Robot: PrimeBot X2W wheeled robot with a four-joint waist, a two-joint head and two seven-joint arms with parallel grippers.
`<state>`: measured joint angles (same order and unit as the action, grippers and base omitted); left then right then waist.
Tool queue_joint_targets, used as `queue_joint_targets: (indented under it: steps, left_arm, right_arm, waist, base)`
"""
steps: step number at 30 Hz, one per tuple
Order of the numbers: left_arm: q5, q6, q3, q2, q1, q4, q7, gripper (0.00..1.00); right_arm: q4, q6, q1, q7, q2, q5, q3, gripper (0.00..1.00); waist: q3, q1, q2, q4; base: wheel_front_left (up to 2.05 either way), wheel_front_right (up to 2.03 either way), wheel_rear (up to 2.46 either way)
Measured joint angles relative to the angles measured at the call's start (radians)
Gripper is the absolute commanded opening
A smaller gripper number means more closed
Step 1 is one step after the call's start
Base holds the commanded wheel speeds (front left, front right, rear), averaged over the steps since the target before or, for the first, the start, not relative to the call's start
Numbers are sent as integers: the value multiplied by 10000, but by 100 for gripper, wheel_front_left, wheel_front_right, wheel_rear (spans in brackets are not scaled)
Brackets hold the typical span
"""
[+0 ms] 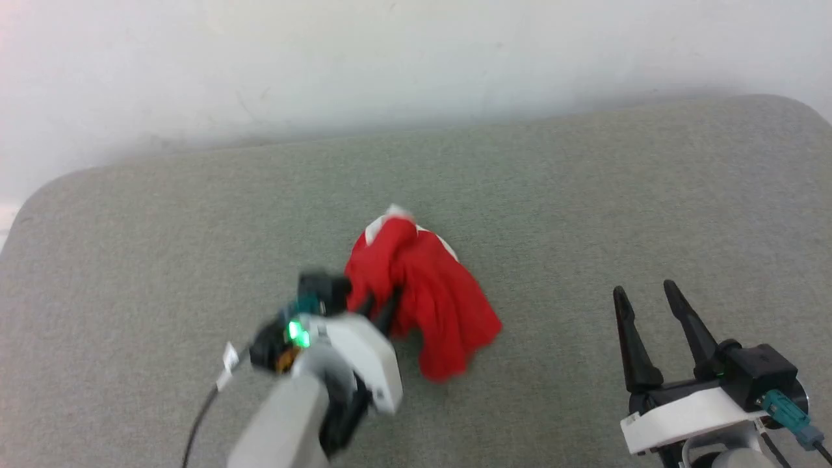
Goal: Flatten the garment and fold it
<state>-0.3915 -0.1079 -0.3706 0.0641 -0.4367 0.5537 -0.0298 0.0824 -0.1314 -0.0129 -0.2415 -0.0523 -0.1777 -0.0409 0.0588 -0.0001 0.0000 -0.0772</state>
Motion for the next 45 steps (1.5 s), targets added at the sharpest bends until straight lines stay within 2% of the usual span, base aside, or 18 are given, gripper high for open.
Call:
queue_joint_targets:
  steps: [5, 6, 7, 8, 14, 17, 24, 29, 36, 41, 45]
  left_arm:
    - [-222, 569, -594, -81, 1737, -221, -8, 0]
    - [-222, 671, -696, -90, 1950, -286, -77, 11]
    - [-228, 755, -769, -98, 2119, -336, -151, 62]
    - [-230, 813, -840, -94, 2262, -410, -211, 100]
    - [-140, 1137, -1218, -113, 2593, -1452, -1430, 100]
    - [-136, 1467, -1139, -132, 2688, -2119, -1935, 100]
    - [-130, 2272, -65, -115, 3075, -3392, -2263, 100]
    - [159, 2617, 1055, 261, 3404, -3820, -2272, 100]
    - [456, 2671, 2082, 978, 3794, -3962, -2272, 100]
    - [546, 2393, 2303, 1331, 3886, -3916, -2272, 100]
    - [677, 2165, 2280, 1383, 3891, -3893, -2272, 100]
  right_arm:
    - [-21, 0, -211, 35, 0, 2, -2, 100]
    - [-36, 0, -244, 36, -2, 6, -4, 100]
    - [-40, 0, -278, 54, -2, 19, -13, 100]
    - [-56, 0, -316, 113, 0, 21, -25, 100]
    - [-242, 0, -532, 299, 4, 105, -65, 100]
    - [-357, 0, -659, 374, -2, 105, -36, 100]
    - [-598, 0, -826, 477, 2, 105, 46, 100]
    - [-650, 0, -920, 654, 2, 92, 61, 100]
    - [-487, 0, -938, 1406, 6, 94, 192, 100]
    - [236, 0, -734, 3145, -8, 71, 278, 100]
    - [846, 0, -125, 4721, 15, -182, 69, 100]
  waist:
    - [-174, 0, 0, -195]
    - [-216, 0, 0, -180]
    - [-267, 0, 0, -158]
    - [-312, 0, 0, -123]
    - [-620, -1, 0, 135]
    - [-761, 1, 0, 269]
    - [-889, 0, 0, 563]
    - [-865, 0, 0, 695]
    - [-719, 1, 0, 890]
    - [-581, 1, 0, 1148]
    - [-467, 1, 0, 1392]
  base:
    - [0, 0, 0]
    - [0, 0, 0]
    - [0, 0, 0]
    - [0, 0, 0]
    - [0, 0, 0]
    - [0, 0, 0]
    - [0, 0, 0]
    - [0, 0, 0]
    - [0, 0, 0]
    - [0, 0, 0]
    - [0, 0, 0]
